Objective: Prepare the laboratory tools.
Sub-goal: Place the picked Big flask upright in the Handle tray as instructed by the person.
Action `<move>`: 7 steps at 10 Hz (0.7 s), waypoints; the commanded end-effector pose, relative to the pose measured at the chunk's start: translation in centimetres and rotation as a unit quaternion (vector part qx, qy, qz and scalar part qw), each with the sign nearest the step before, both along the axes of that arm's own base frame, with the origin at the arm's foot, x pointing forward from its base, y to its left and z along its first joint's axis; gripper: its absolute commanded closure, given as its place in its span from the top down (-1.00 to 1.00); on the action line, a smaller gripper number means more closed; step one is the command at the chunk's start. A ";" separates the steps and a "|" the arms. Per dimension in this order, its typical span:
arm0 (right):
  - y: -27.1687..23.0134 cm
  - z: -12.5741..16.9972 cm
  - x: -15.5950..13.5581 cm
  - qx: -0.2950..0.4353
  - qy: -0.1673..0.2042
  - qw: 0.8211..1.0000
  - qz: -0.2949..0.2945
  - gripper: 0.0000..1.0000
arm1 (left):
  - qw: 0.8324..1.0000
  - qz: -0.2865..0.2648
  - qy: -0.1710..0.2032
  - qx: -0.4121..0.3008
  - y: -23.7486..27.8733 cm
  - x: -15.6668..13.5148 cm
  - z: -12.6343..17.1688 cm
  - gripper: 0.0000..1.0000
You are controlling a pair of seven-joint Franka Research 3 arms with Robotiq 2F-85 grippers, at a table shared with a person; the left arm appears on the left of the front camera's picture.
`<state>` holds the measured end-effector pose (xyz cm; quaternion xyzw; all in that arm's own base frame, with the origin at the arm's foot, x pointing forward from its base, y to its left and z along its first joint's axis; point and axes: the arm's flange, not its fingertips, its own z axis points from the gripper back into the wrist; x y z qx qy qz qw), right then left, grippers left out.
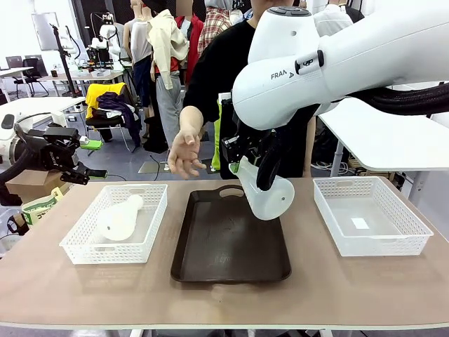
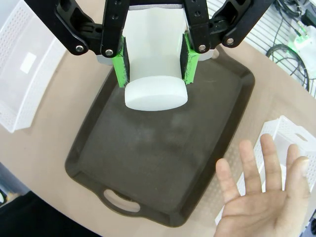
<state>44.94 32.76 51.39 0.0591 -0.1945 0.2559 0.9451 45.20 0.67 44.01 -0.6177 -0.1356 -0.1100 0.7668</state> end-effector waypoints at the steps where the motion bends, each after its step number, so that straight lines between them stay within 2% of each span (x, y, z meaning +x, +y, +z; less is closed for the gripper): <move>1: 0.1 -0.1 0.0 0.000 0.000 1.000 0.002 -1.00 | 1.000 0.000 -0.002 -0.006 0.1 -0.1 0.3 1.00; 7: 0.1 -0.1 0.0 0.000 0.000 1.000 0.002 -1.00 | 1.000 0.000 -0.002 -0.006 0.1 -0.1 0.3 1.00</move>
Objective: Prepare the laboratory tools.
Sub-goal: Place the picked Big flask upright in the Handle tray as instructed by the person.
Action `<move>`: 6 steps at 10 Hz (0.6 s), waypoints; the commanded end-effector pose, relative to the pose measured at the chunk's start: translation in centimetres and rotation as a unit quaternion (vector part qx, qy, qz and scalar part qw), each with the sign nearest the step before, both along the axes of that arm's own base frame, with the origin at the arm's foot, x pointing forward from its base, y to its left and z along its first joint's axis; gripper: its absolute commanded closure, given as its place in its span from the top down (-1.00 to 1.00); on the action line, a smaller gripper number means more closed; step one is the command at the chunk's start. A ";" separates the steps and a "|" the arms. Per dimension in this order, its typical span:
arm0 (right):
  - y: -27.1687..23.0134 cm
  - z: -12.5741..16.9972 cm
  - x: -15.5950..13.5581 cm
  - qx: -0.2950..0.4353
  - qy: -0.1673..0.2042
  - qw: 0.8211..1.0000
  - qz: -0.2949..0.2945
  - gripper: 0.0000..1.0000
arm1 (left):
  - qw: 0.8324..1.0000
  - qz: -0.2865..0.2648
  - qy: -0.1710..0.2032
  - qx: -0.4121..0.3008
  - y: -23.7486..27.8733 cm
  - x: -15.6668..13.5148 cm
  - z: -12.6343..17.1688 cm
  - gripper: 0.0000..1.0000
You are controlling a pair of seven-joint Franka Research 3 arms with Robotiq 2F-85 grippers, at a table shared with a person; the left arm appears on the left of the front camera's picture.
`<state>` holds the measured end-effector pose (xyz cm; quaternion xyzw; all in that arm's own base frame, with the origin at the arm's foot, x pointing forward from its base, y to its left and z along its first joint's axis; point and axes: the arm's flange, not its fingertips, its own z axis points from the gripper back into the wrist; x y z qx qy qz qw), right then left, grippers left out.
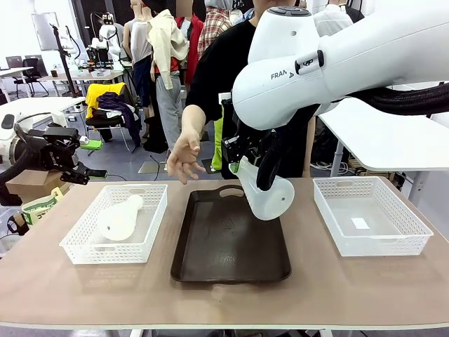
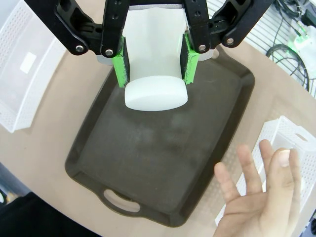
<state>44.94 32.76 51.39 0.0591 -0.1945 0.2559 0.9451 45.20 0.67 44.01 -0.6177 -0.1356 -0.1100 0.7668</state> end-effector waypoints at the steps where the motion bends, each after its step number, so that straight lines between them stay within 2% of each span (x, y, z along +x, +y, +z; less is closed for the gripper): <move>1: 0.1 -0.1 0.0 0.000 0.000 1.000 0.002 -1.00 | 1.000 0.000 -0.002 -0.006 0.1 -0.1 0.3 1.00; 6: 0.1 -0.1 0.0 0.000 0.000 1.000 0.002 -1.00 | 1.000 0.000 -0.002 -0.006 0.1 -0.1 0.3 1.00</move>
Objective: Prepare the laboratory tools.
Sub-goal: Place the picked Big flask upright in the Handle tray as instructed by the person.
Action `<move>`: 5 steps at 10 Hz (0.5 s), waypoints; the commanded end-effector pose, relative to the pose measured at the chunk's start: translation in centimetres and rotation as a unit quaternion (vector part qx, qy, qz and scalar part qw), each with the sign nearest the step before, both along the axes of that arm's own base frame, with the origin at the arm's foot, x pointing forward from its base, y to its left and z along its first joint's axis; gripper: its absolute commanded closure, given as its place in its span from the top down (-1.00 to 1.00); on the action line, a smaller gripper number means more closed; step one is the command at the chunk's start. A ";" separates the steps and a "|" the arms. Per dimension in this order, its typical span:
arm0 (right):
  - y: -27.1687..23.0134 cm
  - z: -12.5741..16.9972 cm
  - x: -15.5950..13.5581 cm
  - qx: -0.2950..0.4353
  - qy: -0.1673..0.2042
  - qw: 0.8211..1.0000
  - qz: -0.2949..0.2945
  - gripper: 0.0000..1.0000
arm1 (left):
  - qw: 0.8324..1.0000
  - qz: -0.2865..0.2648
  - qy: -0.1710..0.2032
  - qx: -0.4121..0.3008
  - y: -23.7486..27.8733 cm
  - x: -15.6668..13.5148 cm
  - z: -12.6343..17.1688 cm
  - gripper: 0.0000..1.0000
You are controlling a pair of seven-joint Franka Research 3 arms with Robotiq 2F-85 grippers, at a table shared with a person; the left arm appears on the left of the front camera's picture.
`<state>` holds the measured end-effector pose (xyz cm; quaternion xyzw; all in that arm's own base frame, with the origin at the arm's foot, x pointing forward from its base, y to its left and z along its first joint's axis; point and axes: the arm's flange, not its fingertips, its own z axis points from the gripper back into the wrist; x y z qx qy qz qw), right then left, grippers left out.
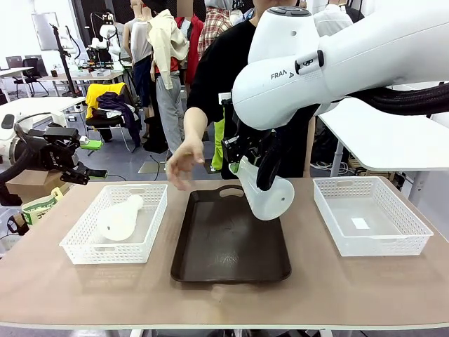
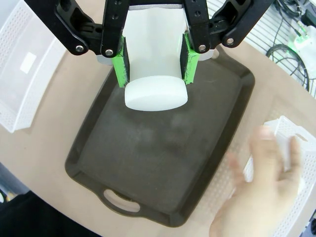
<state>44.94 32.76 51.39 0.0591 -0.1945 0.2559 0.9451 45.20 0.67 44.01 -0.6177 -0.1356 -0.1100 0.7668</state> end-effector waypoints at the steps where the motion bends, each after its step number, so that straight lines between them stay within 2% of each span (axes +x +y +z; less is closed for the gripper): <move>1: 0.1 -0.1 0.0 0.000 0.000 1.000 0.002 -1.00 | 1.000 0.000 -0.002 -0.006 0.1 -0.1 0.3 1.00; 5: 0.1 -0.1 0.0 0.000 0.000 1.000 0.002 -1.00 | 1.000 0.000 -0.002 -0.006 0.1 -0.1 0.3 1.00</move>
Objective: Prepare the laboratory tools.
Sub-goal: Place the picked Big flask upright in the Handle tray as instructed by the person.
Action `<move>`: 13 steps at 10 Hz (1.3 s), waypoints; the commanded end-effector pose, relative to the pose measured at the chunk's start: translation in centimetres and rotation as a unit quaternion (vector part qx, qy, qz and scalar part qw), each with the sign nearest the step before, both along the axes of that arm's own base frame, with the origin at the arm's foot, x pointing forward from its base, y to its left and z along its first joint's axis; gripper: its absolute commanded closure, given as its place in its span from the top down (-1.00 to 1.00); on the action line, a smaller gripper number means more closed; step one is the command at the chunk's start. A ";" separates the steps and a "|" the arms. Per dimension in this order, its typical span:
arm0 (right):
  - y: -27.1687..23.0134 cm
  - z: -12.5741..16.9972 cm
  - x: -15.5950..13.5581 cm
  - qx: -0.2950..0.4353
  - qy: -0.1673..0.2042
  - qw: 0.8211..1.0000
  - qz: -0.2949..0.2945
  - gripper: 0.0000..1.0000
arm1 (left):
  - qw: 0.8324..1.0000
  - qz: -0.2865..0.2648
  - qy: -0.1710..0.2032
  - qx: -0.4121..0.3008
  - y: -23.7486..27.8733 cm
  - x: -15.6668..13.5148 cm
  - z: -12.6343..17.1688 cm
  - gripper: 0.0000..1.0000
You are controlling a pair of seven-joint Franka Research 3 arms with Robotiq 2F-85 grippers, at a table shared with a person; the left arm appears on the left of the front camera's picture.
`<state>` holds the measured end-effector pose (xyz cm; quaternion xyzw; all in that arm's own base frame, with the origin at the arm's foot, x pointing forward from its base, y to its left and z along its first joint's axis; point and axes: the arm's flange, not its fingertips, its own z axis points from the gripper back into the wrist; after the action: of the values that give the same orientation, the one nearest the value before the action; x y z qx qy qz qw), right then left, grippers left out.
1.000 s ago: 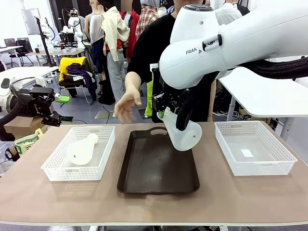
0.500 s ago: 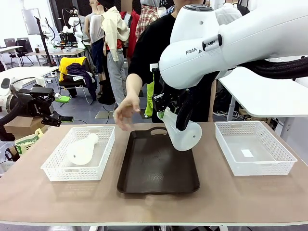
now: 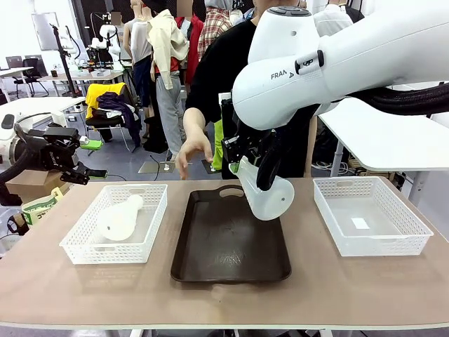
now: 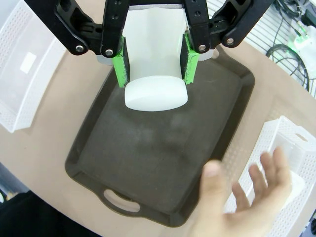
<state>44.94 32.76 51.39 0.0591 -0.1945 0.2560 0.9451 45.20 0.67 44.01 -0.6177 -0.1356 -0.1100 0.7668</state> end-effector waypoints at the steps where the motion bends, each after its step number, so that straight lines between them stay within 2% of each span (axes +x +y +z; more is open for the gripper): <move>1: 0.1 -0.1 0.0 0.000 0.000 1.000 0.002 -1.00 | 1.000 0.000 -0.002 -0.006 0.1 -0.1 0.3 1.00; 4: 0.0 0.0 0.0 0.000 0.000 1.000 0.000 -1.00 | 1.000 0.000 -0.002 -0.006 0.1 -0.1 0.3 1.00; 6: -1.9 1.1 -0.1 0.040 -0.035 0.997 0.051 -1.00 | 1.000 0.000 -0.002 -0.006 0.1 -0.1 0.3 1.00; 7: -3.2 1.5 0.4 0.089 -0.084 0.988 0.093 -1.00 | 1.000 0.000 -0.002 -0.006 0.1 -0.1 0.3 1.00; 8: -4.0 1.2 1.2 0.125 -0.113 0.978 0.121 -1.00 | 1.000 0.000 -0.002 -0.006 0.1 -0.1 0.3 1.00; 9: -4.4 0.1 2.5 0.186 -0.155 0.957 0.160 -1.00 | 1.000 0.000 -0.002 -0.006 0.1 -0.1 0.3 1.00; 10: -4.4 -0.6 3.1 0.207 -0.186 0.948 0.153 -1.00 | 1.000 0.000 -0.002 -0.006 0.1 -0.1 0.3 1.00; 11: -4.0 -1.8 4.1 0.260 -0.214 0.926 0.170 -1.00 | 1.000 0.000 -0.002 -0.006 0.1 -0.1 0.3 1.00; 13: -3.7 -3.7 5.5 0.340 -0.227 0.904 0.127 -1.00 | 1.000 0.000 -0.002 -0.006 0.1 -0.1 0.3 1.00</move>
<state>48.23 35.86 54.86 0.2571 -0.4538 0.3097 0.7951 45.20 0.64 44.01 -0.6177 -0.1354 -0.1103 0.7668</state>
